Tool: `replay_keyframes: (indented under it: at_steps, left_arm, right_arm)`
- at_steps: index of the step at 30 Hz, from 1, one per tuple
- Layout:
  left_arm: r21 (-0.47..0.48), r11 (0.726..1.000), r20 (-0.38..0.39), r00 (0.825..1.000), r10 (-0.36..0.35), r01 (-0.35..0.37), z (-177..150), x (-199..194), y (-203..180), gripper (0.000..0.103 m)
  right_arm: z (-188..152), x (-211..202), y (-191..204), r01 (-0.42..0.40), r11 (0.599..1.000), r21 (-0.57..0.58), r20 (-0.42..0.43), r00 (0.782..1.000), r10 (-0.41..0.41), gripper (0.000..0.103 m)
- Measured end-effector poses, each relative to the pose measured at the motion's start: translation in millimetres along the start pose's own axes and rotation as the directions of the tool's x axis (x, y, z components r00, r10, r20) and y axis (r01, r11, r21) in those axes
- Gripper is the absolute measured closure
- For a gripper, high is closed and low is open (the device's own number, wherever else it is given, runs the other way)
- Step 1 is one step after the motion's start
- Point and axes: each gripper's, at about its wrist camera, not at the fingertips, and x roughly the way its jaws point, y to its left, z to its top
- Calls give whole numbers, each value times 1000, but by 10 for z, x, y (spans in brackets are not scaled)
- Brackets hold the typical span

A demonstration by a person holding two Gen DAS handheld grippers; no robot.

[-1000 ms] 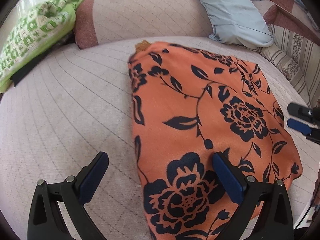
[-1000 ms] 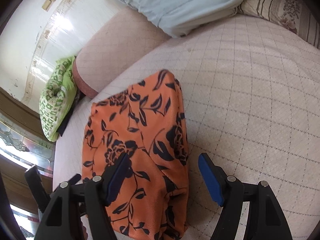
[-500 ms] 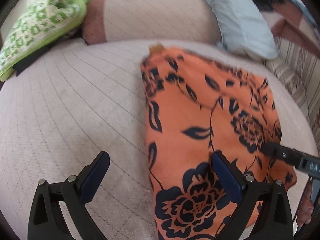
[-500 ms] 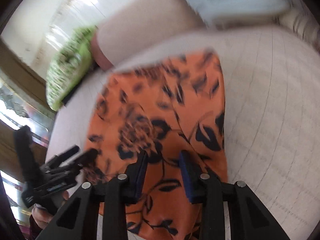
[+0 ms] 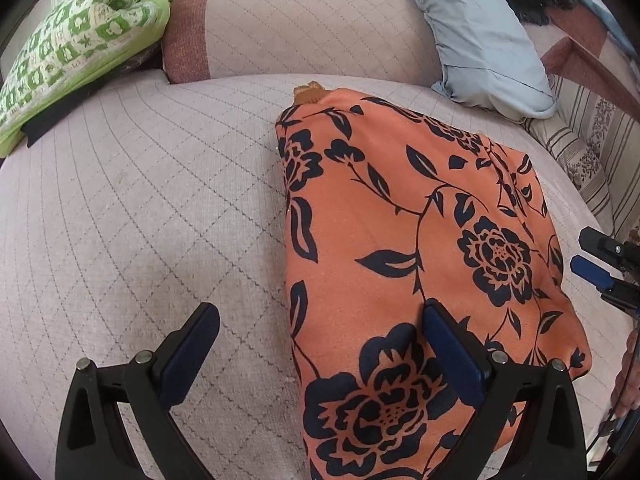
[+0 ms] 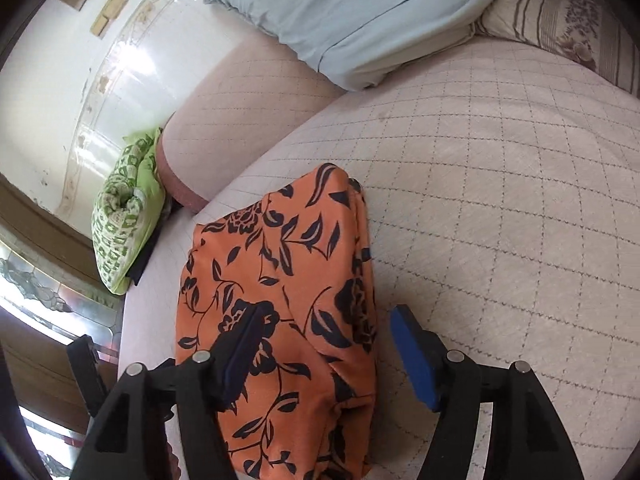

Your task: Fold small clothes

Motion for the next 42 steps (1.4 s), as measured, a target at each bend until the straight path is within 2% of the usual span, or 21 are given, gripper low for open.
replay_keyframes:
  at_steps: [5,10,14,20,24,30,42]
  left_arm:
    - [-3,1000,-4,1000,-4,4,4,-6,-8,2]
    - [-9,998,0,998,-56,56,18,-43,-15,2]
    - [11,998,10,998,-65,65,21,-67,-68,2]
    - [24,996,-38,995,-90,91,-6,61,-122,2]
    - [9,990,-74,987,-140,141,-21,144,-124,2]
    - [-22,983,-98,979,-181,180,-19,213,-95,2]
    - [-37,979,-95,975,-201,198,-35,223,-95,1]
  right_arm:
    - [-29,42,-1,12,1000,-16,-32,999,-12,33]
    - [-57,150,-15,24,1000,-18,-73,997,-26,33]
    - [-69,190,-33,13,1000,-10,-87,996,-14,33]
    - [-96,321,-48,0,1000,-2,-135,991,0,33]
    - [-129,491,-72,-21,999,28,-182,983,25,33]
    - [-124,645,-16,-66,996,53,-166,983,74,33]
    - [-98,778,102,-113,992,59,-144,982,120,31]
